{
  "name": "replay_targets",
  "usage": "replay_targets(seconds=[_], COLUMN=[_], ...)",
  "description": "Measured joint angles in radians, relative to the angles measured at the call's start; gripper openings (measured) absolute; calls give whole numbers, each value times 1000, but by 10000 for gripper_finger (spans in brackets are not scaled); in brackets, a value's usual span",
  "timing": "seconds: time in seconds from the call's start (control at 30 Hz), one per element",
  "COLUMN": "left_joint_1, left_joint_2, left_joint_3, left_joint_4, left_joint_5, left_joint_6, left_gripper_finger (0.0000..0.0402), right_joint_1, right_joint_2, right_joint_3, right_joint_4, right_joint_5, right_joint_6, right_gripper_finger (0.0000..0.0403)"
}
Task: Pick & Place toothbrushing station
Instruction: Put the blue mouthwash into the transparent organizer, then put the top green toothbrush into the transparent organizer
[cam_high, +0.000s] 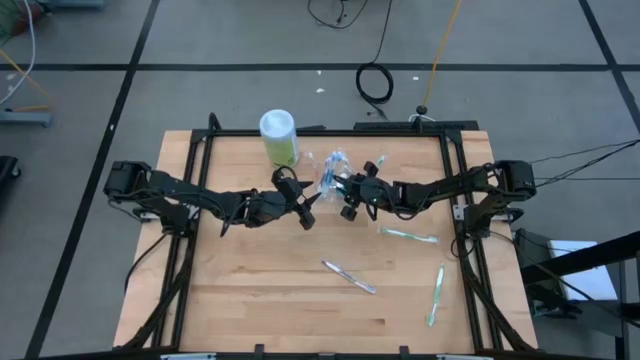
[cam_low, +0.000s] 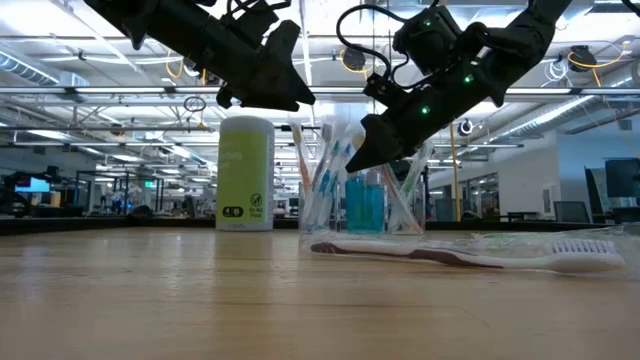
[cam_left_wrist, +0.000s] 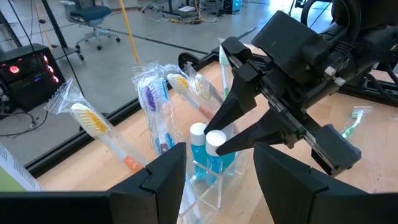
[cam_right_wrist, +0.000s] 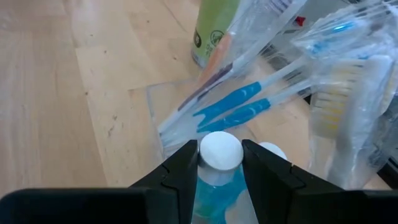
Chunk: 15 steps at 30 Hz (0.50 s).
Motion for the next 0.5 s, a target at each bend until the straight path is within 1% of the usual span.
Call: replay_targets(seconds=[0.17, 0.4, 0.5], left_joint_1=[0, 0, 0], left_joint_2=[0, 0, 0], left_joint_3=[0, 0, 0], left_joint_4=[0, 0, 0], left_joint_5=[0, 0, 0], left_joint_6=[0, 1, 1], left_gripper_finger=[195, 195, 195], right_joint_1=[0, 0, 2], right_joint_2=[0, 0, 0], right_joint_3=[0, 0, 0], right_joint_4=[2, 2, 27], right_joint_5=[0, 1, 1], right_joint_6=[8, 17, 3], right_gripper_finger=[130, 161, 170])
